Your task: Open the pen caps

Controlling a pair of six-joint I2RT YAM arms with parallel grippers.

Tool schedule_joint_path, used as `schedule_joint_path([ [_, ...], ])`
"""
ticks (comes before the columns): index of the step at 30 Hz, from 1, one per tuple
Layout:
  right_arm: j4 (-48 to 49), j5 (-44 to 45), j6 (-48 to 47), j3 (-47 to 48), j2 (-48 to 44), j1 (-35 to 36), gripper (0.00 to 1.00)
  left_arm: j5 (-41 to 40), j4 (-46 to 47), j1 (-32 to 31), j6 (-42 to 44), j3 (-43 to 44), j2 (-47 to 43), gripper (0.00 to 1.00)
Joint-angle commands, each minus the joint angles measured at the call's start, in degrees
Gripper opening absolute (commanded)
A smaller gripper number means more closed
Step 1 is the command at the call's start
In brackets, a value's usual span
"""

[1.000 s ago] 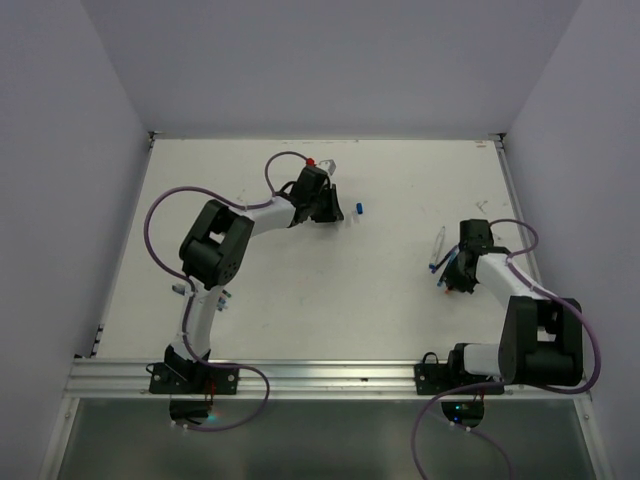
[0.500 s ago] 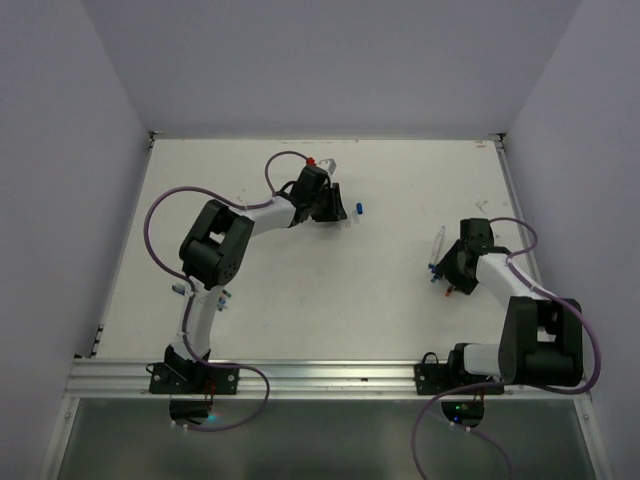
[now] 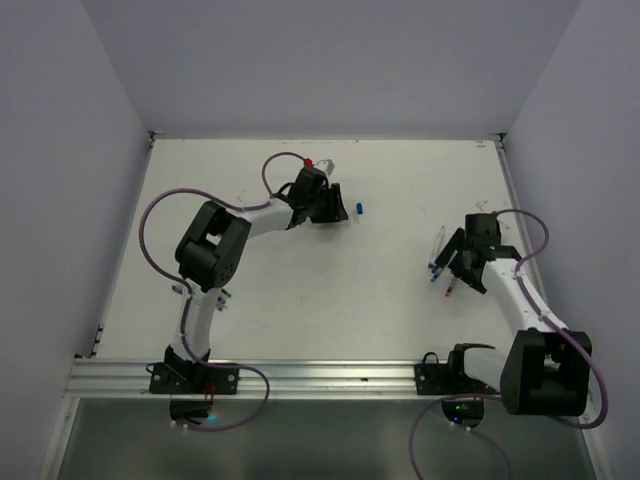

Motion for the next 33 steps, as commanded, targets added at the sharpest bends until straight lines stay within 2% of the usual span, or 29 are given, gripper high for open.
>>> schedule_joint_path([
  [1, -5.7, 6.3, -1.1, 5.9, -2.5, 5.0, 0.88, -0.5, 1.8, 0.0, -0.7, -1.8, -5.2, 0.52],
  [2, -6.7, 7.6, -1.1, 7.3, -1.5, 7.1, 0.94, -1.1, 1.8, 0.0, -1.0, -2.2, -6.4, 0.52],
  [3, -8.0, 9.2, -1.1, 8.6, -0.9, 11.2, 0.97, -1.3, 1.9, 0.0, -1.2, -2.8, -7.1, 0.53],
  [8, -13.9, 17.5, 0.3, 17.2, 4.3, 23.6, 0.97, -3.2, 1.6, 0.0, -1.4, -6.3, -11.1, 0.57],
  [12, -14.1, 28.0, -2.6, 21.6, 6.9, 38.7, 0.96, -8.1, 0.7, 0.1, -1.1, -10.4, -18.2, 0.58],
  [15, -10.5, 27.4, -5.7, 23.2, 8.4, 44.0, 0.98, -15.1, -6.2, 0.6, -1.9, -12.6, -23.3, 0.58],
  [21, -1.0, 19.0, -9.6, 23.5, 11.7, 45.3, 0.99, -26.3, -22.7, 8.1, -9.1, -17.4, -32.5, 0.56],
  [22, -0.3, 18.5, -9.9, 24.0, 12.4, 45.7, 0.98, -28.0, -24.2, 8.8, -10.4, -20.2, -34.2, 0.52],
  [26, 1.7, 18.9, -11.5, 25.2, 15.7, 49.4, 0.92, -38.1, -31.9, 10.5, -19.3, -25.8, -43.2, 0.49],
  [30, 3.6, 16.4, -11.2, 24.2, 15.9, 50.8, 0.86, -39.2, -37.5, 12.7, -20.7, -28.5, -46.4, 0.50],
  [33, 6.7, 13.7, -12.0, 21.6, 15.0, 51.5, 0.88, -40.9, -39.2, 15.1, -21.4, -30.8, -46.4, 0.50],
])
